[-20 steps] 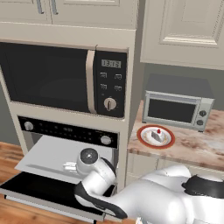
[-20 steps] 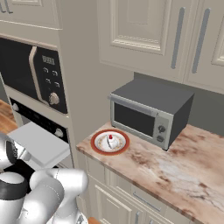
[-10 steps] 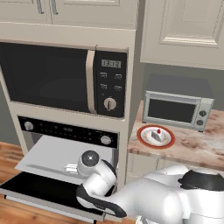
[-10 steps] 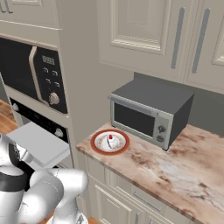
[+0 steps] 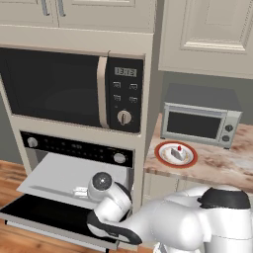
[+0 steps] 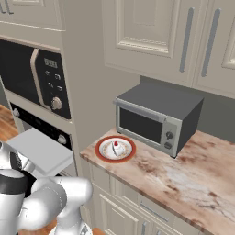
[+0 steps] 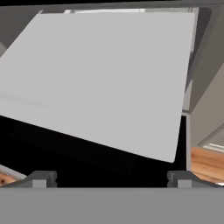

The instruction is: Take the baked cake out of the oven and place it on the plate for cooling. Then close the oven door.

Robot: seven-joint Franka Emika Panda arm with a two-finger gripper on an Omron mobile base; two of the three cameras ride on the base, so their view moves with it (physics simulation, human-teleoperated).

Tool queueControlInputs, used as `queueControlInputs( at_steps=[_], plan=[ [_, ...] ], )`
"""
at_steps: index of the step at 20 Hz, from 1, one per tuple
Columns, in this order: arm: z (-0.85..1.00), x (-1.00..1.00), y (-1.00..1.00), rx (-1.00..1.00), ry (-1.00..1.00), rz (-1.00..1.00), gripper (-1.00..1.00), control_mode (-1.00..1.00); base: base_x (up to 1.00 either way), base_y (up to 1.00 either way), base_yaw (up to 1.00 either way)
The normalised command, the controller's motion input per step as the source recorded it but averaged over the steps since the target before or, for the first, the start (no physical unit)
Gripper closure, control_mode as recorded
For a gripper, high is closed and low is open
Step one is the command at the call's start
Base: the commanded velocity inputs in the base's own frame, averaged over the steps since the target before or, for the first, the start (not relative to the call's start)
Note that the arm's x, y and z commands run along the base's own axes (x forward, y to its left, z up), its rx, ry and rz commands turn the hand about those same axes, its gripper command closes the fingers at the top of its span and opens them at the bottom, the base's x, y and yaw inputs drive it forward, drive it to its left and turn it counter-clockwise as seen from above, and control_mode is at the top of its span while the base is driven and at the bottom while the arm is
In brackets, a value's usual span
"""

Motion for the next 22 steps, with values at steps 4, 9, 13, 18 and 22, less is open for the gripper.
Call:
queueControlInputs(
  at_steps=[4,9,13,18,22],
  plan=[
    [-0.21,0.0,0.0,0.0,0.0,0.0,-1.0,-1.0,0.0,0.0,0.0],
    [-0.18,0.0,0.0,0.0,0.0,0.0,-1.0,-1.0,0.0,0.0,0.0],
    [-0.06,0.01,0.0,0.0,0.0,0.0,-1.0,-1.0,0.0,0.0,0.0],
    [0.0,0.16,0.0,0.0,0.0,0.0,-1.0,-1.0,0.0,0.0,0.0],
    [0.0,0.19,0.0,0.0,0.0,0.0,-1.0,-1.0,0.0,0.0,0.0]
  ],
)
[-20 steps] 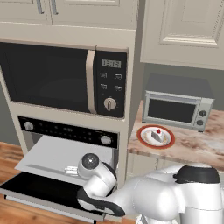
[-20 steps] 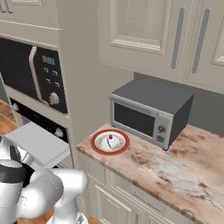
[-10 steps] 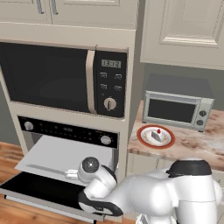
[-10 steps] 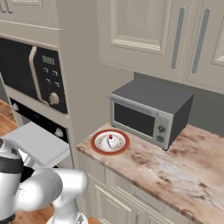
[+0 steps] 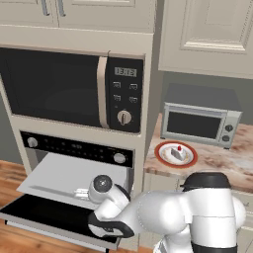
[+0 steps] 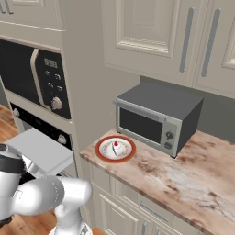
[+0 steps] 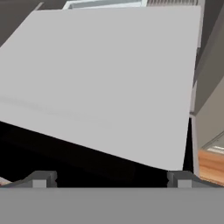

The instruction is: Take the baked cake out of the oven and place it on the plate for cooling. Then close the oven door.

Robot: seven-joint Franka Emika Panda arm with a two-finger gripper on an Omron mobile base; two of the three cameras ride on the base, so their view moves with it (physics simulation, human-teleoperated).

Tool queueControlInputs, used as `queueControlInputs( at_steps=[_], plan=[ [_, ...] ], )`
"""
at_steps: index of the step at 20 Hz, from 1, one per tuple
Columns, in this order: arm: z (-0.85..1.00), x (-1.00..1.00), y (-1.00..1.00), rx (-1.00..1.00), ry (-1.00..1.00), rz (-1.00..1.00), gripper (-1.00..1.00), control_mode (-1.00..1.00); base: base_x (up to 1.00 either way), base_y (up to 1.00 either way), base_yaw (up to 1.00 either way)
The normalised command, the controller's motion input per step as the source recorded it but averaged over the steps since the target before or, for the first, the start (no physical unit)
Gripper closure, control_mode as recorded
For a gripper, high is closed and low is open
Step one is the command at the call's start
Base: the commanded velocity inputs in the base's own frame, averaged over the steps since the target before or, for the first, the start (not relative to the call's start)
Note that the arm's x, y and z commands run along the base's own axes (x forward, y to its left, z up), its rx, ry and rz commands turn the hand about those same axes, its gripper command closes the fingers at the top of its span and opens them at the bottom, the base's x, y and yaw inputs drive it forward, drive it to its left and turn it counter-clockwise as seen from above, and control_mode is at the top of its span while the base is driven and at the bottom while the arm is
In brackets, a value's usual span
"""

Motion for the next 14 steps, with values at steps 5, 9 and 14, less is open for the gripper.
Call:
queueControlInputs(
  at_steps=[5,9,14],
  plan=[
    [0.0,0.19,0.0,0.0,0.0,0.0,-1.0,-1.0,0.0,0.0,0.0],
    [-0.09,0.18,0.0,0.0,0.0,0.0,-1.0,-1.0,0.0,0.0,0.0],
    [-0.16,0.1,0.0,0.0,0.0,0.0,-1.0,-1.0,0.0,0.0,0.0]
  ],
)
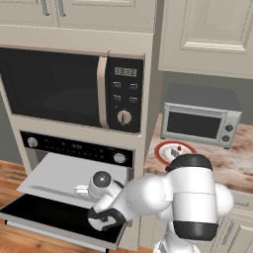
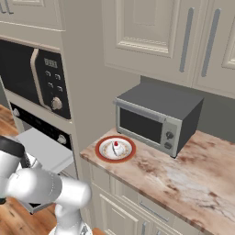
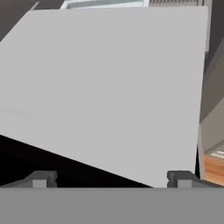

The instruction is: Take the baked cake out of the oven and place it on the plate for cooling. Then close the oven door.

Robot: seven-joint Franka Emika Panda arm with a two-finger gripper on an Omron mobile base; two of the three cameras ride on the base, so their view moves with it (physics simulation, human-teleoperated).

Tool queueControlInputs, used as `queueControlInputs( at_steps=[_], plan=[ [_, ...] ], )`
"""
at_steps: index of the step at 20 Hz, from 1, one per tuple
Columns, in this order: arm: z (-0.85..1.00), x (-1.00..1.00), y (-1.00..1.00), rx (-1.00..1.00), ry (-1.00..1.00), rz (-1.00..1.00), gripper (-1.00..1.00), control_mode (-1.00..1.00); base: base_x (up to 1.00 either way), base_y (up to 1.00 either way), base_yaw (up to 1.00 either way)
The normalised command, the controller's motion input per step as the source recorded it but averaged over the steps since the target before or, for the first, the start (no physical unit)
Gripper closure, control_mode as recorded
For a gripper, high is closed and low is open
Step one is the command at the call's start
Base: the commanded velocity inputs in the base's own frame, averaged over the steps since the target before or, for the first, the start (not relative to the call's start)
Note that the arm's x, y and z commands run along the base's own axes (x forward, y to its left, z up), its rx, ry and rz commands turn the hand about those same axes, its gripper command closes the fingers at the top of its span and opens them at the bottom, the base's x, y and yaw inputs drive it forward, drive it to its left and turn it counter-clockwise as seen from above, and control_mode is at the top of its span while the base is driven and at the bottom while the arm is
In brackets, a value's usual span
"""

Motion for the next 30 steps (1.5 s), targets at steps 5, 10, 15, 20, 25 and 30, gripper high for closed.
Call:
queueControlInputs(
  at_steps=[5,10,15,20,25,30],
  plan=[
    [-0.22,0.01,0.0,0.0,0.0,0.0,-1.0,-1.0,0.0,0.0,0.0],
    [-0.13,0.0,0.0,0.0,0.0,0.0,-1.0,-1.0,0.0,0.0,0.0],
    [-0.12,0.0,0.0,0.0,0.0,0.0,-1.0,-1.0,0.0,0.0,0.0],
    [-0.2,0.0,0.0,0.0,0.0,0.0,-1.0,-1.0,0.0,0.0,0.0],
    [-0.15,-0.02,0.0,0.0,0.0,0.0,-1.0,-1.0,0.0,0.0,0.0],
    [-0.08,0.0,0.0,0.0,0.0,0.0,-1.0,-1.0,0.0,0.0,0.0]
  ],
)
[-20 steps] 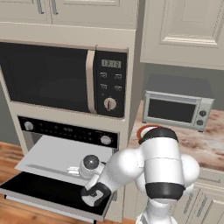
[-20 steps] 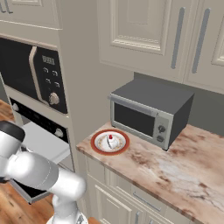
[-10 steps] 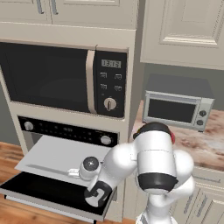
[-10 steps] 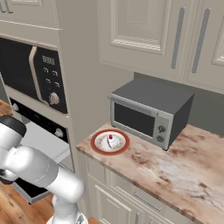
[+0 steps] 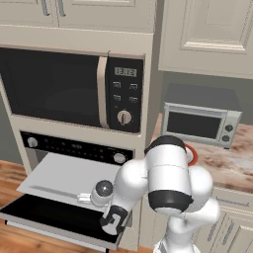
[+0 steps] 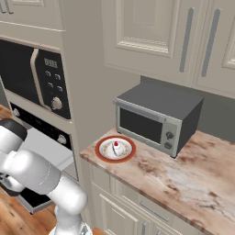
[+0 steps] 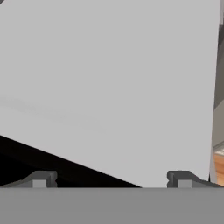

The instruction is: Take the baked cake out of the oven and place it on the plate for cooling. Then close the oven door.

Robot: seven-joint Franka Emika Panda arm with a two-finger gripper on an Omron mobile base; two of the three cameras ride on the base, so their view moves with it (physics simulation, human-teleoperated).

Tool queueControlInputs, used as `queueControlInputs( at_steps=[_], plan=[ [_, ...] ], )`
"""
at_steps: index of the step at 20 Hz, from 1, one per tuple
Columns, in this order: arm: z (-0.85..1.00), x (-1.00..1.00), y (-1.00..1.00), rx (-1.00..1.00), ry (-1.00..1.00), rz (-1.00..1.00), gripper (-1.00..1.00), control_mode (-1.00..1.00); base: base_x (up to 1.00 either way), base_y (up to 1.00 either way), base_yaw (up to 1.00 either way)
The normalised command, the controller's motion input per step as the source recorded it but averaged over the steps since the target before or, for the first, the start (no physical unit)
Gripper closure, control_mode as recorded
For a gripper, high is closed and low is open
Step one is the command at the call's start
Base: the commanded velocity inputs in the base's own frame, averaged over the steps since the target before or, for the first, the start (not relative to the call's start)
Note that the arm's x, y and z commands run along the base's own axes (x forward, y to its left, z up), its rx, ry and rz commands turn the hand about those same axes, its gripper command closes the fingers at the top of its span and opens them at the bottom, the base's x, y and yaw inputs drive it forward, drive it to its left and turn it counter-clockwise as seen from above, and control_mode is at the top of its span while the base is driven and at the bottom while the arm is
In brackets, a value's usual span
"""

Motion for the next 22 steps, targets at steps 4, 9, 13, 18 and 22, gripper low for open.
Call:
queueControlInputs(
  at_steps=[4,9,13,18,22],
  plan=[
    [-0.03,0.0,0.0,0.0,0.0,0.0,-1.0,-1.0,0.0,0.0,0.0],
    [-0.14,0.0,0.0,0.0,-0.02,0.0,-1.0,-1.0,0.0,0.0,0.0],
    [-0.22,0.0,0.0,0.0,-0.04,0.0,-1.0,-1.0,0.0,0.0,0.0],
    [-0.18,0.0,0.01,0.0,-0.02,0.0,-1.0,-1.0,0.0,0.0,0.0],
    [-0.13,0.0,0.0,0.0,-0.01,0.0,-1.0,-1.0,0.0,0.0,0.0]
  ],
)
